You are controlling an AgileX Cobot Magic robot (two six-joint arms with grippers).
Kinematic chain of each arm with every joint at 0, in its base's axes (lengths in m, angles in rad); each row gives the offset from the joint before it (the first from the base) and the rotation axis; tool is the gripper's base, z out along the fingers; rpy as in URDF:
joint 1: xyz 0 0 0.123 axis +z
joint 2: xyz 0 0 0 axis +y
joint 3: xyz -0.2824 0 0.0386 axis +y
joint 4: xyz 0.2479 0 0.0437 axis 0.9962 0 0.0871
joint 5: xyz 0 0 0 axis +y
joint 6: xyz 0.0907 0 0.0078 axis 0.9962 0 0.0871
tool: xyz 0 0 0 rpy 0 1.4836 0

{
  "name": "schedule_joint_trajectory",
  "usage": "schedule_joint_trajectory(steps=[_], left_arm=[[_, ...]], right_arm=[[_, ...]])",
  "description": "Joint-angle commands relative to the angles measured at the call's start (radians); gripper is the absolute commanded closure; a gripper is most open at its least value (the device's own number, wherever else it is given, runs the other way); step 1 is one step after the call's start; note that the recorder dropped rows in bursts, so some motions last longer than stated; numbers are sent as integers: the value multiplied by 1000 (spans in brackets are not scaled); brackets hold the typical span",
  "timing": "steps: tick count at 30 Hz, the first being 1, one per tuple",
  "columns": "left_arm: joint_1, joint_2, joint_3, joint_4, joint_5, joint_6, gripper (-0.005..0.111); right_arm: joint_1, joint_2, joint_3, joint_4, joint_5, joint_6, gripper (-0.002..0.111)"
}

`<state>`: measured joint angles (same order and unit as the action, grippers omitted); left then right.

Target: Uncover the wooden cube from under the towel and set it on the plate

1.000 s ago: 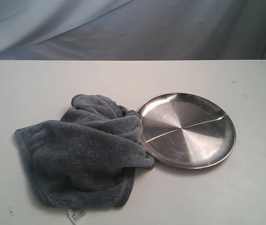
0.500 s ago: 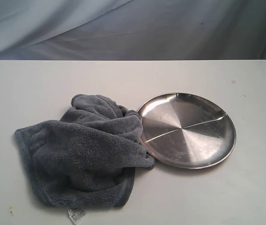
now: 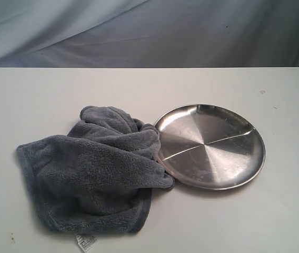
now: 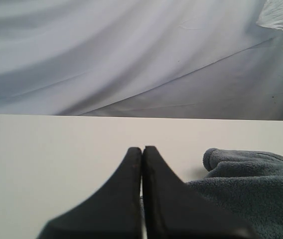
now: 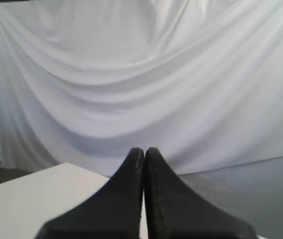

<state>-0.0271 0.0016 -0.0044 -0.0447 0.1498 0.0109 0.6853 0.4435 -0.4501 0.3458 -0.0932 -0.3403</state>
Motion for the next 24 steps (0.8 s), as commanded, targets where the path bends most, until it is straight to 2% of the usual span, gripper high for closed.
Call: schedule_joint_trajectory(steps=[1,13,24], left_arm=[[-1,-2,4,1,-4,-2,105],[-1,-2,4,1,-4,-1,105],[-1,-2,4,1,-4,-3,105]], right_arm=[[2,172,-89,2,60,-28,108],[2,619,-301,-53,348,-10,108],[13,1008,-577,21,737,3,108]])
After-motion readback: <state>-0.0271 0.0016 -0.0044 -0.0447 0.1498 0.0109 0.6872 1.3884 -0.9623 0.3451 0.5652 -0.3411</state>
